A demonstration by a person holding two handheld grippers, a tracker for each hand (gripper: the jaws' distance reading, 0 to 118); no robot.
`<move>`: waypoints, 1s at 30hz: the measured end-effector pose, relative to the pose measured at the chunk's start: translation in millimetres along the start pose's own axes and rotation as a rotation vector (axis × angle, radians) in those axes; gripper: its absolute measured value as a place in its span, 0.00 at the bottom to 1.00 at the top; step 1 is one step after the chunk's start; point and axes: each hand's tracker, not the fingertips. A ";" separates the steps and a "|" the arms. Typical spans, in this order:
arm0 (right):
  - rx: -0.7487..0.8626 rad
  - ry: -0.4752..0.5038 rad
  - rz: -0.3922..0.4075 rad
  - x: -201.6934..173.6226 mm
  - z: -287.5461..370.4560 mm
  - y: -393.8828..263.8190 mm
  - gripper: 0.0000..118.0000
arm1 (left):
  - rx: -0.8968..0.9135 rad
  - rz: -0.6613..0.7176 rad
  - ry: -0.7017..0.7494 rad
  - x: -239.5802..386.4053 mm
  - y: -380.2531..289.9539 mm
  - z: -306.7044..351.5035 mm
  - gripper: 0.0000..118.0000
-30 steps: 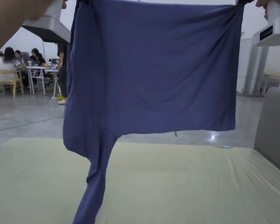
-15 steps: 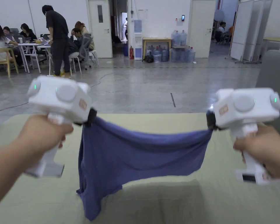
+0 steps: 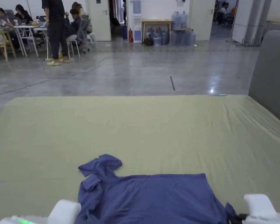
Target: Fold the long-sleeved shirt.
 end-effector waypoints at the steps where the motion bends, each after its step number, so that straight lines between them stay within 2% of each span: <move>1: -0.008 0.000 -0.003 -1.1 5.1 -15.0 0.04 | -0.007 0.003 -0.005 3.5 -15.2 4.6 0.04; 4: -0.080 -0.024 -0.005 -4.3 19.4 -63.4 0.04 | -0.057 -0.004 -0.018 13.3 -61.4 17.7 0.04; 6: -0.141 -0.010 -0.034 -2.0 28.7 -94.6 0.04 | -0.112 0.001 -0.027 14.0 -89.1 25.2 0.04; 12: -0.292 -0.008 -0.060 -1.8 39.0 -151.8 0.04 | -0.205 0.018 -0.022 16.6 -145.3 28.2 0.04; 14: -0.356 -0.043 -0.032 -5.7 30.7 -158.4 0.04 | -0.255 0.018 -0.041 19.7 -153.8 14.9 0.04; 16: -0.421 -0.057 -0.037 -4.1 17.5 -162.1 0.04 | -0.319 -0.004 -0.025 23.7 -160.6 0.2 0.04; 20: -0.514 -0.094 -0.073 6.8 -13.9 -167.9 0.04 | -0.409 0.061 -0.027 16.1 -173.6 -37.7 0.04; 23: -0.533 -0.083 -0.095 11.7 -24.3 -167.0 0.04 | -0.487 0.075 -0.017 11.3 -185.5 -66.4 0.04; 25: -0.547 -0.085 -0.100 11.5 -28.5 -164.4 0.04 | -0.469 0.095 -0.027 7.9 -189.0 -74.8 0.04; 27: -0.562 -0.087 -0.093 11.3 -31.7 -165.4 0.13 | -0.482 0.125 -0.029 6.6 -182.5 -70.4 0.04; 29: -0.579 -0.095 -0.096 11.9 -32.0 -158.3 0.15 | -0.482 0.153 -0.025 6.7 -181.7 -68.4 0.04; 30: -0.586 -0.070 -0.115 16.3 -23.0 -152.2 0.18 | -0.463 0.175 -0.025 7.2 -180.1 -59.1 0.07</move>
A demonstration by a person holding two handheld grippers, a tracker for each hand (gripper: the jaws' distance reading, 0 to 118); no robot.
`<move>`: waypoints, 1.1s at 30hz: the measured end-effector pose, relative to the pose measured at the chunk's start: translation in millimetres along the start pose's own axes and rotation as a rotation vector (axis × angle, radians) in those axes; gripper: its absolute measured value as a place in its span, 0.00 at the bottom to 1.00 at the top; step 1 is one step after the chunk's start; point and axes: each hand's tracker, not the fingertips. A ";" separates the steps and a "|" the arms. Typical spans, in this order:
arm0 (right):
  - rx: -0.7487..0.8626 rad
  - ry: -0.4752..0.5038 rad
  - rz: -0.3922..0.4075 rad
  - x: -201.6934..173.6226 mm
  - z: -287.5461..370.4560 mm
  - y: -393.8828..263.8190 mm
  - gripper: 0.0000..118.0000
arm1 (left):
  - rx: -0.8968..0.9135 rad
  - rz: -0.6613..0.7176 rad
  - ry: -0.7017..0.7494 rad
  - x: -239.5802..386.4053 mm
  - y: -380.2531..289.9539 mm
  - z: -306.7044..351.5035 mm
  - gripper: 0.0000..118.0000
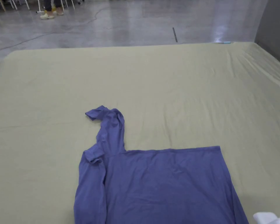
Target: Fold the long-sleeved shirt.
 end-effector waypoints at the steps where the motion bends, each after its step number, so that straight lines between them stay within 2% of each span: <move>1: 0.014 0.029 -0.030 3.8 12.3 1.5 0.32 | 0.058 0.003 -0.017 2.0 -2.2 12.9 0.30; 2: 0.086 0.028 -0.060 6.8 32.8 1.8 0.78 | 0.114 0.002 -0.021 3.7 -4.9 27.1 0.94; 3: 0.173 0.035 -0.067 6.6 55.4 0.6 1.00 | 0.221 0.040 -0.075 5.4 -15.2 45.3 1.00; 4: 0.295 0.053 -0.056 6.7 76.2 -4.1 1.00 | 0.253 0.021 -0.099 8.5 -15.8 51.5 0.99; 7: 0.343 0.072 -0.063 -1.8 102.3 -0.7 1.00 | 0.281 0.056 -0.090 22.3 -16.1 73.7 1.00; 9: 0.389 0.123 -0.098 -25.0 125.1 1.4 0.99 | 0.216 0.044 -0.146 23.4 1.6 71.1 1.00; 10: 0.389 0.133 -0.067 -34.5 123.2 2.1 0.91 | 0.202 0.049 -0.164 26.3 2.6 67.3 0.94; 11: 0.414 0.136 -0.037 -46.5 120.5 1.6 0.46 | 0.222 0.054 -0.140 30.8 7.1 65.1 0.38; 12: 0.425 0.107 -0.012 -50.9 101.1 7.5 0.02 | 0.251 0.048 -0.088 35.5 13.3 61.7 0.00; 13: 0.411 0.079 -0.008 -59.3 94.2 7.8 0.02 | 0.293 0.064 -0.040 35.0 17.9 63.5 0.00; 14: 0.407 0.106 -0.021 -65.0 89.1 10.1 0.02 | 0.267 0.063 -0.070 31.8 30.0 64.6 0.00; 16: 0.347 0.249 -0.029 -64.9 64.5 17.5 0.02 | 0.252 0.119 -0.186 17.9 62.8 70.2 0.00; 17: 0.332 0.290 -0.047 -66.2 59.1 20.6 0.02 | 0.277 0.137 -0.193 16.9 83.0 63.9 0.00; 18: 0.327 0.299 -0.049 -67.2 55.9 23.3 0.02 | 0.255 0.122 -0.168 10.0 107.8 68.3 0.00; 20: 0.329 0.290 -0.027 -78.4 56.7 25.3 0.02 | 0.326 0.075 -0.132 -7.0 173.9 75.9 0.00; 21: 0.329 0.298 -0.013 -80.1 55.3 26.6 0.02 | 0.370 0.075 -0.107 -14.4 212.9 78.0 0.09; 23: 0.313 0.305 0.018 -85.1 53.8 29.0 0.02 | 0.440 0.067 0.058 -31.5 290.3 73.2 1.00; 24: 0.308 0.301 0.022 -89.2 53.8 29.0 0.02 | 0.406 0.088 0.135 -38.1 330.2 64.6 1.00; 25: 0.306 0.299 0.021 -90.8 52.7 28.8 0.02 | 0.452 0.172 0.092 -46.8 351.3 67.5 1.00; 26: 0.304 0.301 0.022 -92.1 51.1 28.5 0.02 | 0.460 0.185 0.041 -59.0 388.9 61.1 1.00; 29: 0.272 0.322 -0.004 -93.0 45.3 30.6 0.02 | 0.369 0.321 -0.002 -77.9 462.0 22.8 1.00; 33: 0.232 0.329 -0.023 -93.0 36.7 30.5 0.02 | 0.323 0.418 -0.025 -81.7 520.6 -19.8 1.00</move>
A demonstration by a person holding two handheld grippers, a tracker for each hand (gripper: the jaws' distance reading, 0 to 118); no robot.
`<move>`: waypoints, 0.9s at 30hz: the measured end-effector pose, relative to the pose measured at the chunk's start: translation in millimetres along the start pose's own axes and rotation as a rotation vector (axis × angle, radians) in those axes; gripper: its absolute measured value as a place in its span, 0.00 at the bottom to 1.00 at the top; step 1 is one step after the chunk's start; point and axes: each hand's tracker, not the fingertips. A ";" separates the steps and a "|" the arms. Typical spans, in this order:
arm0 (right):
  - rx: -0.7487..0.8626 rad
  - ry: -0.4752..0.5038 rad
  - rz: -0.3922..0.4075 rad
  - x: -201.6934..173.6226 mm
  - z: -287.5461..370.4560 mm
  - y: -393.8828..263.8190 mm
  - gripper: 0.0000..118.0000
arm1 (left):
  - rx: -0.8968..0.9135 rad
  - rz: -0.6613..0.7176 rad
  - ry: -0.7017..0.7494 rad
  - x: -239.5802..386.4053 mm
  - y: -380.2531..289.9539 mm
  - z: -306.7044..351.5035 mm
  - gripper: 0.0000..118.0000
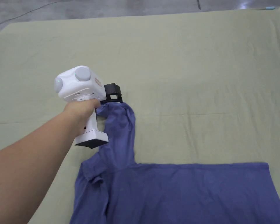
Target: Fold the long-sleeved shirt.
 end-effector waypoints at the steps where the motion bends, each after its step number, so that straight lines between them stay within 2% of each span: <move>1: -0.007 -0.006 -0.003 0.4 -0.8 -0.6 0.02 | -0.012 0.003 0.011 2.4 1.5 -12.7 1.00; 3: -0.017 -0.007 -0.005 1.3 0.5 -1.1 0.02 | -0.049 0.052 0.061 2.7 -4.9 -37.5 1.00; 5: -0.003 -0.012 -0.006 1.8 5.1 -1.2 0.02 | -0.091 -0.026 0.081 2.5 1.6 -49.7 0.97; 6: 0.004 -0.021 -0.007 1.7 7.9 -0.3 0.02 | -0.062 -0.118 0.162 12.8 2.1 -38.5 0.81; 7: 0.008 -0.024 -0.005 1.6 10.1 0.8 0.02 | -0.010 -0.142 0.216 17.0 2.5 -27.7 0.54; 8: 0.016 -0.022 -0.003 1.7 11.6 1.4 0.02 | 0.071 -0.163 0.162 15.7 3.5 -11.3 0.06; 9: 0.020 -0.017 0.000 1.2 12.0 2.3 0.02 | 0.146 -0.161 0.109 13.6 6.9 7.0 0.06; 13: 0.031 0.001 0.040 -9.5 12.1 2.0 0.02 | 0.097 -0.153 -0.010 9.4 9.2 58.1 0.06; 15: 0.046 0.015 0.045 -14.7 16.9 -1.4 0.02 | 0.170 -0.216 -0.057 11.4 -5.5 100.6 0.06; 19: 0.062 0.040 0.069 -24.2 31.0 -11.7 0.02 | 0.262 -0.426 -0.018 17.0 -69.6 171.5 0.06; 21: 0.068 0.035 0.097 -29.1 36.3 -17.6 0.02 | 0.298 -0.475 0.005 12.7 -114.9 197.5 0.06; 25: 0.081 0.050 0.105 -35.4 45.3 -28.5 0.02 | 0.327 -0.483 0.031 -8.5 -204.4 220.0 0.06; 27: 0.080 0.062 0.105 -38.3 47.8 -32.6 0.02 | 0.293 -0.422 0.041 -26.0 -249.3 216.0 0.06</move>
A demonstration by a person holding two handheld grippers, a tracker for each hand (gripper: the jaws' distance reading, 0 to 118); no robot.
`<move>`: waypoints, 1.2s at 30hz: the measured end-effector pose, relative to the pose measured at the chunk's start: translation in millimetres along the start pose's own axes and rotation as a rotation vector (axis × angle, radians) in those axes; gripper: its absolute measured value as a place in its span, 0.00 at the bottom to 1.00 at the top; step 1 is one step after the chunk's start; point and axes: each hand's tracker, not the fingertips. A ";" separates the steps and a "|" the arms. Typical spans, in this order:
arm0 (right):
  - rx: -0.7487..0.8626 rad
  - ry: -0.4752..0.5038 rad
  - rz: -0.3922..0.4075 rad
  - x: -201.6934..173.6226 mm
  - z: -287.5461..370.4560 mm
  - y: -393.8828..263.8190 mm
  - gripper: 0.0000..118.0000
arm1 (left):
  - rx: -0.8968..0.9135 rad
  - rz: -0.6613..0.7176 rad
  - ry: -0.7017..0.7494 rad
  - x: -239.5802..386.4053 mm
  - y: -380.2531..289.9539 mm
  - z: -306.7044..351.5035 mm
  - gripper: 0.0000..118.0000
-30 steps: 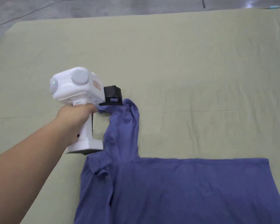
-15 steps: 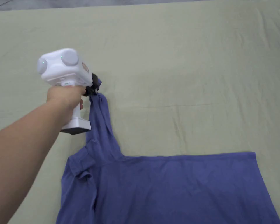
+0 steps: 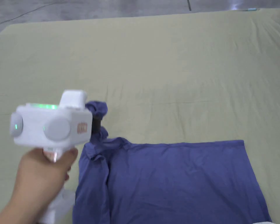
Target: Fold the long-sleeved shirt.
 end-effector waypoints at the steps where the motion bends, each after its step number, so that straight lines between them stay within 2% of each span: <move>1: 0.000 0.002 0.001 -1.8 0.8 -2.0 0.02 | -0.017 0.048 -0.001 -0.2 -19.9 -0.2 0.06; 6: -0.022 0.004 0.002 -10.2 -1.6 -10.0 0.02 | -0.147 0.249 -0.019 9.5 -117.5 -10.5 0.06; 8: -0.036 0.006 -0.005 -11.6 -3.7 -11.8 0.02 | -0.234 0.272 0.000 12.7 -141.9 -31.0 0.08; 9: -0.043 0.006 -0.008 -12.4 -5.0 -12.4 0.02 | -0.282 0.276 -0.004 16.6 -155.4 -39.1 0.18; 10: -0.047 0.006 -0.010 -12.8 -5.8 -12.6 0.02 | -0.319 0.272 0.002 15.4 -160.7 -44.7 0.56; 11: -0.050 0.005 -0.011 -12.8 -5.8 -12.5 0.02 | -0.352 0.262 -0.018 13.3 -163.9 -47.7 1.00; 12: -0.048 0.006 -0.011 -12.2 -4.4 -12.2 0.02 | -0.344 0.271 -0.055 11.6 -164.8 -43.6 1.00; 13: -0.041 0.007 -0.009 -12.0 -2.8 -11.2 0.02 | -0.202 0.300 -0.061 8.9 -155.9 -20.0 1.00; 15: -0.019 0.006 -0.006 -9.7 2.4 -7.4 0.02 | -0.119 0.334 -0.116 -1.5 -144.8 5.8 1.00; 17: -0.010 0.003 -0.007 -5.8 3.5 -3.7 0.02 | -0.114 0.381 -0.097 -6.1 -148.2 21.5 0.99; 18: -0.009 -0.003 -0.009 -3.8 2.3 -2.0 0.02 | -0.154 0.374 -0.151 -10.0 -150.7 29.7 0.82; 19: -0.009 -0.011 -0.011 -2.0 0.4 -1.2 0.02 | -0.169 0.328 -0.167 -10.5 -150.5 33.7 0.22; 20: -0.014 -0.016 -0.014 0.5 -2.0 -0.8 0.02 | -0.155 0.275 -0.128 -6.1 -153.5 37.1 0.00; 21: -0.021 -0.019 -0.019 2.6 -5.2 -0.7 0.02 | -0.131 0.223 0.008 -13.3 -151.3 39.6 0.00; 23: -0.036 -0.020 -0.033 6.0 -11.3 -1.0 0.02 | -0.215 0.235 -0.104 -23.1 -150.7 33.4 0.00; 25: -0.048 -0.014 -0.046 9.3 -16.2 -0.9 0.02 | -0.201 0.269 -0.082 -15.7 -155.5 27.2 0.00; 27: -0.059 -0.010 -0.052 10.8 -21.2 0.5 0.02 | -0.172 0.187 -0.045 -22.0 -132.1 10.1 0.00; 28: -0.062 -0.009 -0.051 11.3 -22.4 1.0 0.02 | -0.175 0.167 -0.044 -26.6 -117.8 -0.5 0.05; 29: -0.067 -0.007 -0.049 11.7 -24.5 2.2 0.02 | -0.157 0.139 -0.057 -29.1 -98.6 -11.1 0.05; 30: -0.070 -0.005 -0.048 12.5 -26.2 3.5 0.02 | -0.122 0.095 -0.028 -32.4 -81.0 -28.9 0.40; 31: -0.071 -0.004 -0.049 13.3 -27.5 4.6 0.02 | -0.151 0.066 -0.014 -34.8 -68.8 -49.8 0.95; 32: -0.071 -0.005 -0.054 14.6 -28.2 5.4 0.02 | -0.039 0.037 -0.098 -32.0 -54.8 -67.1 1.00; 33: -0.073 -0.006 -0.060 17.2 -29.6 7.4 0.02 | -0.137 0.067 -0.017 -36.1 -51.5 -89.7 0.98; 34: -0.075 -0.008 -0.063 19.3 -30.4 8.8 0.02 | -0.192 0.085 -0.030 -37.8 -47.7 -105.4 0.98; 35: -0.076 -0.014 -0.070 22.7 -31.2 10.9 0.02 | -0.265 0.109 -0.038 -39.3 -46.2 -125.7 0.96; 36: -0.081 -0.023 -0.076 28.3 -31.5 13.6 0.02 | -0.292 0.136 -0.044 -43.3 -33.7 -141.8 0.88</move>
